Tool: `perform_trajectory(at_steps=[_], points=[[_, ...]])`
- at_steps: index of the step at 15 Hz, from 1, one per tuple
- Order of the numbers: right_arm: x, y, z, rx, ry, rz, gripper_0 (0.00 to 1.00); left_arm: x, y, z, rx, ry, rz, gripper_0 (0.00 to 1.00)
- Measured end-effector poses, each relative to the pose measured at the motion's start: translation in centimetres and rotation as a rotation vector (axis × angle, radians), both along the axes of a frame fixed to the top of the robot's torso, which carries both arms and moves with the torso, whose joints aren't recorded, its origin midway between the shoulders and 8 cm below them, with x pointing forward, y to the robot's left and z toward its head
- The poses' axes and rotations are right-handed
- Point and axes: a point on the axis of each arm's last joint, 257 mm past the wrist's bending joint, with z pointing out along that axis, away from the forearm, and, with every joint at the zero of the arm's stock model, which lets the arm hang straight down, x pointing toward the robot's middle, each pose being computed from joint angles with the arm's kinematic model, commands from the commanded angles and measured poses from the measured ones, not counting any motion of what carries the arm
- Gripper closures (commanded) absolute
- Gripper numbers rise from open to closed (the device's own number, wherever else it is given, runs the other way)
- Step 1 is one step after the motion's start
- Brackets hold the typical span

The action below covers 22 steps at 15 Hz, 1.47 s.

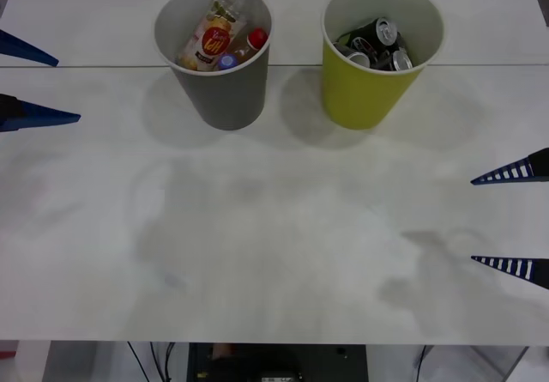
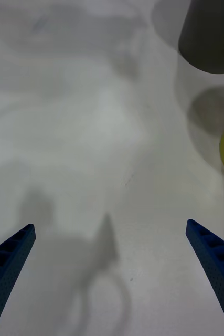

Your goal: Put the can into the green bin and the plastic bottle into the gray bin

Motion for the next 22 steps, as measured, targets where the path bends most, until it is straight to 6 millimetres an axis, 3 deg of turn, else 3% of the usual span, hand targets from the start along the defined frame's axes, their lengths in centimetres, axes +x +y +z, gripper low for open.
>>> perform_trajectory(at_steps=[5, 9, 16, 22], points=[[0.0, 0.0, 0.0, 0.0, 0.0, 0.0, 0.0, -5.2, 1.9, -5.1, 0.043, -0.036, -0.105, 0.0], [0.0, 0.0, 0.0, 0.0, 0.0, 0.0, 0.0, -7.8, 2.7, -8.1, 0.093, -0.037, -0.188, 0.0], [0.0, 0.0, 0.0, 0.0, 0.0, 0.0, 0.0, -10.9, 4.2, -11.3, 0.176, -0.079, -0.323, 0.0], [0.0, 0.0, 0.0, 0.0, 0.0, 0.0, 0.0, -13.6, 4.6, -12.7, 0.156, -0.092, -0.371, 0.0]])
